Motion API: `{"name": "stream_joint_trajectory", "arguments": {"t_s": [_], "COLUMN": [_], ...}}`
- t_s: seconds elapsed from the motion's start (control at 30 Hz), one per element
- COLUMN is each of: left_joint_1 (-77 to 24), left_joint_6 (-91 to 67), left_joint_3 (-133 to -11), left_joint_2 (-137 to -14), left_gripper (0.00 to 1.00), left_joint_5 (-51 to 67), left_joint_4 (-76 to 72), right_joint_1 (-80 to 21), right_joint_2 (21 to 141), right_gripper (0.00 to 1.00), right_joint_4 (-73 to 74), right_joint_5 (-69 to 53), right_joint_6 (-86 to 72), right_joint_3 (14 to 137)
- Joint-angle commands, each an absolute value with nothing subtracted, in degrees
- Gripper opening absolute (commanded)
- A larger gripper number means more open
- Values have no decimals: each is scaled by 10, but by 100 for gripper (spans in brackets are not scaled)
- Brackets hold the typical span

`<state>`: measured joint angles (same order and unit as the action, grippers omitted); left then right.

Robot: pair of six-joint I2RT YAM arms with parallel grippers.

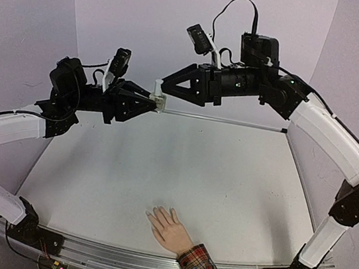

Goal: Paint the nails

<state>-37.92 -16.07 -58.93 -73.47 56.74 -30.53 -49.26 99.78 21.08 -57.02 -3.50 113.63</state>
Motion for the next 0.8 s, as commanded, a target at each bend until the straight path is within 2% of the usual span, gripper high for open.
{"name": "stream_joint_trajectory", "arguments": {"t_s": [0.0,0.2,0.5,0.57,0.63,0.7,0.77], "left_joint_1": [-379,-379,-378,-378,-378,-378,-378], "left_joint_6": [-210,-213,-174,-145,-119,-93,-68], "left_joint_3": [-628,-631,-624,-622,-621,-623,-632], "left_joint_2": [-748,-753,-740,-728,-717,-711,-714], "left_gripper": [0,0,0,0,0,0,0], "left_joint_5": [630,637,574,506,404,291,182], "left_joint_4": [-369,-374,-342,-311,-277,-251,-226], "right_joint_1": [-492,-492,-492,-492,-493,-502,-522], "right_joint_2": [1028,1044,1035,1021,1003,987,977], "right_gripper": [48,46,10,2,0,0,0], "right_joint_4": [149,144,142,142,140,138,139], "right_joint_5": [-654,-639,-620,-591,-551,-439,-278], "right_joint_6": [-65,-74,-69,-57,-47,-51,-58], "right_joint_3": [1178,1186,1162,1133,1103,1077,1057]}}
